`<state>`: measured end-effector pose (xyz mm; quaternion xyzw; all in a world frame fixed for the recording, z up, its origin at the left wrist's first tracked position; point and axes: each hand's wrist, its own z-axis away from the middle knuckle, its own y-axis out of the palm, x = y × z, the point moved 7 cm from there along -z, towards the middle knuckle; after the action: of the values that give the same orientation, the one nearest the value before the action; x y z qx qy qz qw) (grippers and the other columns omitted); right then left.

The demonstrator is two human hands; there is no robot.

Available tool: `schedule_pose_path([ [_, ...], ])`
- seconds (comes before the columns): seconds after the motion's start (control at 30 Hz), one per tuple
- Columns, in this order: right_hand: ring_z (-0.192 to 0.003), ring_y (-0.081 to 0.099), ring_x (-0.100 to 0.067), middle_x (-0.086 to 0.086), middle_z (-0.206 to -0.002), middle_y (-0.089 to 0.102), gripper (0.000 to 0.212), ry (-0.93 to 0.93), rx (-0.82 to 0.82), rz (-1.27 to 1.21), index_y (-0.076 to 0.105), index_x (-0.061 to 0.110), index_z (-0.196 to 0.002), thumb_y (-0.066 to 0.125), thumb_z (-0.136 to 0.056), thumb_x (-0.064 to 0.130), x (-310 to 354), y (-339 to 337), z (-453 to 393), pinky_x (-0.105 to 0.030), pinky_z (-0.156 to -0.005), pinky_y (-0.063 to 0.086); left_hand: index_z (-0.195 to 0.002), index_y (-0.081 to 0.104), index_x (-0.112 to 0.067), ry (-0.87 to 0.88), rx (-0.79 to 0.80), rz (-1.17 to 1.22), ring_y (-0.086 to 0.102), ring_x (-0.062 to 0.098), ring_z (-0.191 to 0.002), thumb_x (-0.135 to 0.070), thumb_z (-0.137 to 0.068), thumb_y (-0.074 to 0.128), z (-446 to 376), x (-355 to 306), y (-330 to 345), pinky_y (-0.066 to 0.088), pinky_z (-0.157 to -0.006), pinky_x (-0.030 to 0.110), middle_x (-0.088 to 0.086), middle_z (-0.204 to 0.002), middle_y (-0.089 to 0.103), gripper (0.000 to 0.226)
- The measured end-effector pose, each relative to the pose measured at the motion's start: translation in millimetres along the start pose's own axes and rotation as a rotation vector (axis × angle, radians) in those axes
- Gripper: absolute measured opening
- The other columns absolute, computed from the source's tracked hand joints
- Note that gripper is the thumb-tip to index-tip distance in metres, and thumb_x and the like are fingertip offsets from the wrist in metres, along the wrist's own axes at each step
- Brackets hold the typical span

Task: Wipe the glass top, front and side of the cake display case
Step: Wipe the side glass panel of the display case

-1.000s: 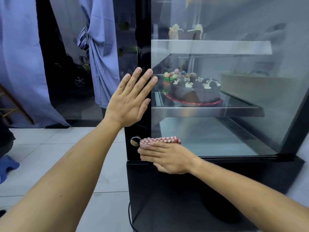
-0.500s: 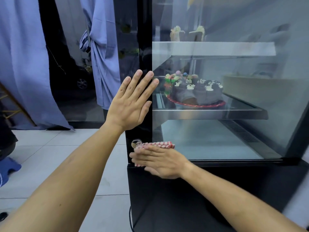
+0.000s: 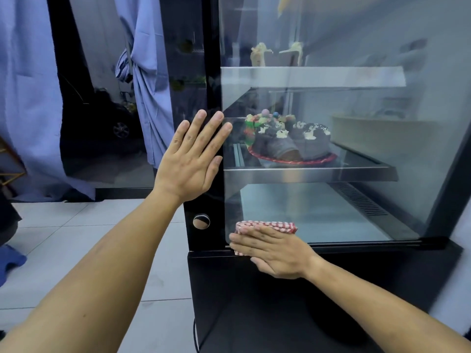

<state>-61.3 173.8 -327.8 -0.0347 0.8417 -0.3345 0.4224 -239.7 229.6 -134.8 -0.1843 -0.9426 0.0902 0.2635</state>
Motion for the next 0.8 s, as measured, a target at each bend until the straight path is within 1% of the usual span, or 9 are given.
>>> schedule_pose_path([
  [0.13, -0.16, 0.002, -0.012, 0.006, -0.174, 0.008, 0.065, -0.044, 0.022, -0.05, 0.017, 0.02, -0.166, 0.037, -0.109, 0.042, 33.8, 2.9, -45.6, -0.035, -0.13, 0.002, -0.168, 0.014, -0.017, -0.002, -0.01, 0.001, 0.003, 0.03, -0.161, -0.034, -0.111, 0.025, 0.6, -1.9, 0.3, 0.003, -0.131, 0.047, 0.006, -0.174, 0.008, 0.06],
  [0.23, -0.16, -0.001, -0.012, 0.007, -0.174, 0.007, 0.065, -0.017, 0.013, -0.065, 0.015, 0.019, -0.166, 0.035, -0.109, 0.043, 47.6, 0.8, -66.9, -0.034, -0.131, 0.0, -0.168, 0.013, -0.017, -0.016, 0.001, 0.006, 0.001, 0.03, -0.161, -0.035, -0.111, 0.024, 1.4, -0.8, 2.1, 0.001, -0.131, 0.046, 0.006, -0.175, 0.007, 0.06],
  [0.33, -0.16, 0.001, -0.011, 0.007, -0.174, 0.009, 0.063, 0.036, 0.006, -0.123, 0.018, 0.022, -0.166, 0.036, -0.11, 0.042, 39.1, -1.5, -54.2, -0.034, -0.131, 0.001, -0.168, 0.015, -0.017, -0.011, 0.006, 0.007, 0.002, 0.03, -0.161, -0.034, -0.111, 0.025, 0.9, 0.8, 1.9, 0.002, -0.131, 0.047, 0.007, -0.175, 0.008, 0.06],
  [0.43, -0.159, 0.013, -0.012, 0.008, -0.172, 0.019, 0.061, 0.12, -0.024, -0.098, 0.026, 0.027, -0.164, 0.043, -0.108, 0.044, 9.6, -1.0, -10.6, -0.035, -0.13, 0.009, -0.168, 0.014, -0.017, -0.038, 0.01, 0.018, 0.003, 0.031, -0.161, -0.033, -0.111, 0.025, 1.6, -3.0, 2.9, 0.003, -0.131, 0.048, 0.007, -0.175, 0.009, 0.06],
  [0.5, -0.158, 0.019, -0.013, 0.008, -0.17, 0.026, 0.06, 0.156, -0.03, -0.042, 0.033, 0.03, -0.162, 0.046, -0.106, 0.045, -12.1, -0.9, 22.3, -0.036, -0.13, 0.008, -0.168, 0.013, -0.018, -0.096, -0.004, 0.037, 0.004, 0.032, -0.161, -0.031, -0.109, 0.029, 2.8, -7.6, 3.3, 0.004, -0.131, 0.049, 0.006, -0.175, 0.01, 0.062],
  [0.53, -0.158, 0.018, -0.014, 0.008, -0.169, 0.028, 0.059, 0.147, -0.021, -0.016, 0.034, 0.03, -0.162, 0.045, -0.105, 0.045, -20.1, -0.9, 33.4, -0.037, -0.131, 0.006, -0.168, 0.012, -0.018, -0.123, -0.012, 0.047, 0.003, 0.031, -0.161, -0.029, -0.109, 0.031, 3.0, -8.9, 2.9, 0.004, -0.131, 0.05, 0.006, -0.175, 0.01, 0.063],
  [0.6, -0.159, 0.012, -0.015, 0.007, -0.17, 0.026, 0.06, 0.126, 0.035, 0.001, 0.034, 0.03, -0.162, 0.043, -0.106, 0.047, -27.3, 1.7, 43.3, -0.037, -0.131, 0.0, -0.168, 0.013, -0.018, -0.136, -0.014, 0.067, 0.003, 0.031, -0.161, -0.028, -0.108, 0.032, 2.4, -9.9, 3.3, 0.004, -0.131, 0.05, 0.006, -0.175, 0.011, 0.064],
  [0.67, -0.16, 0.011, -0.016, 0.007, -0.171, 0.022, 0.062, 0.135, 0.076, -0.007, 0.03, 0.029, -0.163, 0.043, -0.105, 0.049, -25.0, 3.3, 42.4, -0.038, -0.131, 0.0, -0.168, 0.014, -0.017, -0.135, -0.02, 0.067, 0.003, 0.031, -0.161, -0.028, -0.108, 0.031, 2.6, -10.5, 3.3, 0.004, -0.131, 0.05, 0.006, -0.175, 0.012, 0.062],
  [0.8, -0.16, 0.007, -0.015, 0.006, -0.173, 0.014, 0.067, 0.06, 0.084, -0.033, 0.024, 0.025, -0.165, 0.038, -0.107, 0.054, 9.8, 2.3, -1.7, -0.037, -0.131, 0.0, -0.168, 0.014, -0.018, -0.162, -0.031, 0.064, 0.004, 0.031, -0.161, -0.031, -0.109, 0.025, 5.6, -13.8, 5.5, 0.003, -0.131, 0.049, 0.007, -0.175, 0.011, 0.061],
])
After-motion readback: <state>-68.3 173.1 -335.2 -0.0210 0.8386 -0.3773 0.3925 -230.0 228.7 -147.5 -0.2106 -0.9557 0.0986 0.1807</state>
